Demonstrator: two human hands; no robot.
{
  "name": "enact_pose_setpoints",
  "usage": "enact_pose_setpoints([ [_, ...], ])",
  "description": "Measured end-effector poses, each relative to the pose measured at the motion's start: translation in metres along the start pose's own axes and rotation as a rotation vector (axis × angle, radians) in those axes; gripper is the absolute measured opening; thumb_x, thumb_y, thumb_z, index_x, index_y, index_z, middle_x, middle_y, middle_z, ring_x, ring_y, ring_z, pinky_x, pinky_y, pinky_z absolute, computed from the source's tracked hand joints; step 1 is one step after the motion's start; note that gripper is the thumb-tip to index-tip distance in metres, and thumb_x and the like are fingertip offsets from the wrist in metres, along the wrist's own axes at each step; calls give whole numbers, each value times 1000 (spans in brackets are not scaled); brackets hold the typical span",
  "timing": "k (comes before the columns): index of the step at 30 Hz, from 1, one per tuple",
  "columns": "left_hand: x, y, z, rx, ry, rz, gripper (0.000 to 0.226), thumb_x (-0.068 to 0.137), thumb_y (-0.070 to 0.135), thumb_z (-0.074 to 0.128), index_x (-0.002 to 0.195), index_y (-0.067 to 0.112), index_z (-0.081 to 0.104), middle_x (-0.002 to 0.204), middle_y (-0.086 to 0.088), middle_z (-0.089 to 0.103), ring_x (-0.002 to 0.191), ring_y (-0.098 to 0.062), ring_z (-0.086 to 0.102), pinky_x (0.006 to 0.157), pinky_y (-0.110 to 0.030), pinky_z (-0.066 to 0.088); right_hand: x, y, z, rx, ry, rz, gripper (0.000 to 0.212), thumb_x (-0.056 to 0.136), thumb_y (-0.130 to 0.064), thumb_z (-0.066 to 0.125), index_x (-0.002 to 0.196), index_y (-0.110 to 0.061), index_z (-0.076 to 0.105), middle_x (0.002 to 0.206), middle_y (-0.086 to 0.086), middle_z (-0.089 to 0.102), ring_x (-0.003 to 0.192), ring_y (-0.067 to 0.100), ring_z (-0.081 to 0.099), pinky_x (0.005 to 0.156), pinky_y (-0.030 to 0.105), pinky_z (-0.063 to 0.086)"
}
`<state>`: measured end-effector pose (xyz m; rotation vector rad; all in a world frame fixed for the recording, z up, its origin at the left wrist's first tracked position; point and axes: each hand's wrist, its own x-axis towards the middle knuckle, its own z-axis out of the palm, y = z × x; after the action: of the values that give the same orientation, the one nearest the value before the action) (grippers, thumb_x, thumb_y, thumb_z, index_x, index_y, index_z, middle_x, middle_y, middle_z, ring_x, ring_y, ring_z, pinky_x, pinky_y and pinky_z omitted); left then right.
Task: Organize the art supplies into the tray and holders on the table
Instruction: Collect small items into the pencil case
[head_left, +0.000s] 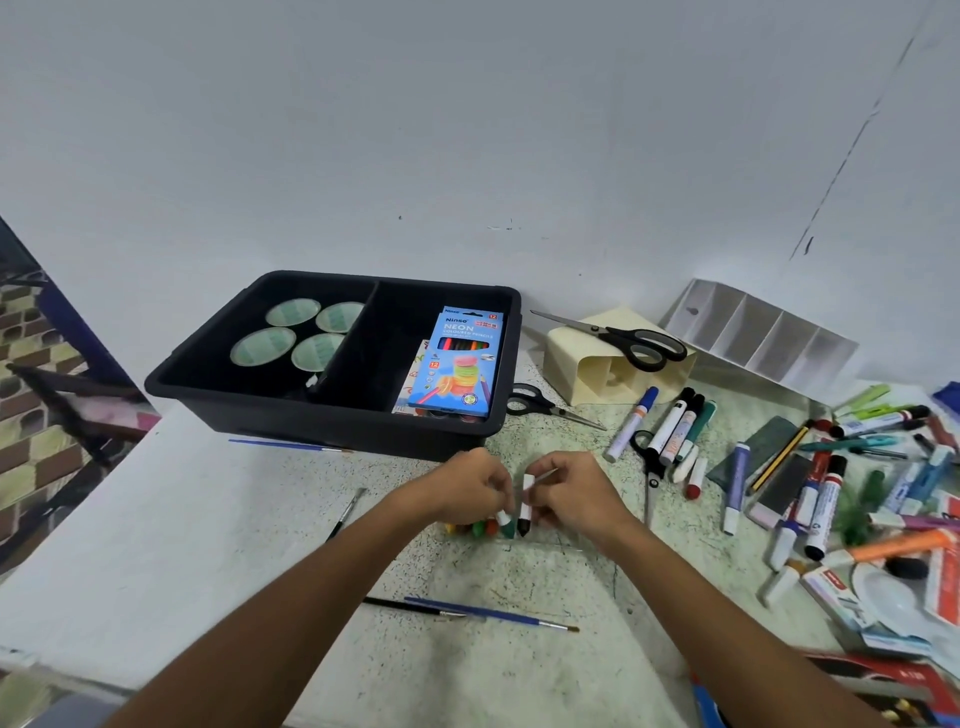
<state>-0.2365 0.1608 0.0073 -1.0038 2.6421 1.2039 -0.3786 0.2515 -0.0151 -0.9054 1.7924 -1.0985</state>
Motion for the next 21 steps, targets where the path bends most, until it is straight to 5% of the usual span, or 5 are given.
enact_pose_setpoints([
  [5, 5, -3, 7, 143, 90, 102, 29, 84, 0, 55, 95, 18, 75, 102, -2, 66, 94, -17, 62, 79, -36, 56, 3, 3, 0, -28, 33, 8, 15, 81, 6, 69, 84, -8, 67, 59, 10, 66, 46, 18, 57, 45, 27, 45],
  [12, -4, -26, 22, 271, 417, 295, 40, 79, 24, 76, 116, 14, 68, 116, 4, 63, 109, -13, 54, 94, -35, 48, 7, 8, -3, -23, 9, 16, 19, 79, 9, 71, 89, -7, 68, 60, 7, 68, 48, 18, 61, 48, 28, 51],
  [21, -16, -51, 28, 489, 366, 458, 36, 87, 44, 65, 116, 23, 71, 132, 7, 62, 130, -15, 47, 101, -42, 35, 9, 11, 4, -71, -13, 26, 18, 78, 11, 70, 90, -1, 63, 62, 18, 66, 42, 20, 59, 42, 25, 49],
])
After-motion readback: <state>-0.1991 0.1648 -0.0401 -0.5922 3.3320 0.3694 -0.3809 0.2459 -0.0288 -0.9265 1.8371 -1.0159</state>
